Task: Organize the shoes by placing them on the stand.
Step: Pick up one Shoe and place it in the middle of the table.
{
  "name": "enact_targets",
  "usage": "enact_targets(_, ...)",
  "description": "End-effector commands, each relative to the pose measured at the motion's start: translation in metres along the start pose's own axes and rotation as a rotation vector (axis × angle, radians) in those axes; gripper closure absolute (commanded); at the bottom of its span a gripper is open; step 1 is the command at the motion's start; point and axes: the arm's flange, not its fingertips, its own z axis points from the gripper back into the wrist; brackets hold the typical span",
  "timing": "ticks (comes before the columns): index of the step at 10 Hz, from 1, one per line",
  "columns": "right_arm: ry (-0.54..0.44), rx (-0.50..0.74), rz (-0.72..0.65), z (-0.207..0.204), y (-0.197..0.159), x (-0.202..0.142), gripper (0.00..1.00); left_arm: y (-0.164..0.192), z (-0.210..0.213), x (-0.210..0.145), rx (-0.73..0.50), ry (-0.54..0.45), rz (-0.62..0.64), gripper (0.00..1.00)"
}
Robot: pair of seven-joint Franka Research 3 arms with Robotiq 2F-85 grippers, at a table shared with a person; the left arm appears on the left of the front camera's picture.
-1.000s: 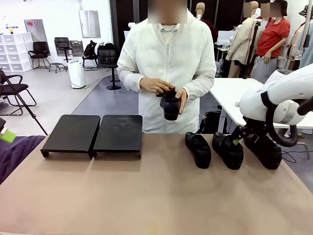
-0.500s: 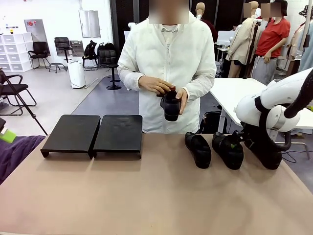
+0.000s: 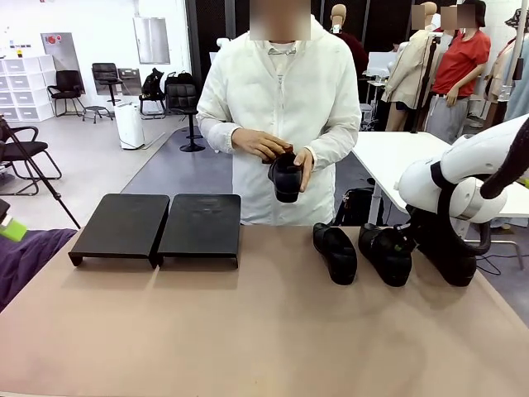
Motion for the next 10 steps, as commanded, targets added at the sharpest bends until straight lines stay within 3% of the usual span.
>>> enact_targets(1,0.003,0.028,0.019,0.001,-0.004,0.000,1.00,0.000,0.001,-0.001,-0.011,0.001,-0.004,0.00)
enact_targets(4,0.007,0.040,0.012,0.016,0.002,-0.004,1.00,0.000,0.001,-0.001,-0.011,0.001,-0.004,0.00)
enact_targets(6,0.034,0.039,-0.020,0.054,0.015,-0.024,1.00,0.000,0.001,-0.001,-0.011,0.001,-0.004,0.00)
enact_targets(8,0.071,0.041,-0.166,0.156,0.027,-0.069,1.00,0.000,0.001,-0.001,-0.011,0.001,-0.004,0.00)
enact_targets(10,0.055,-0.019,-0.317,0.240,0.036,-0.144,1.00,0.000,0.001,-0.001,-0.011,0.001,-0.004,0.00)
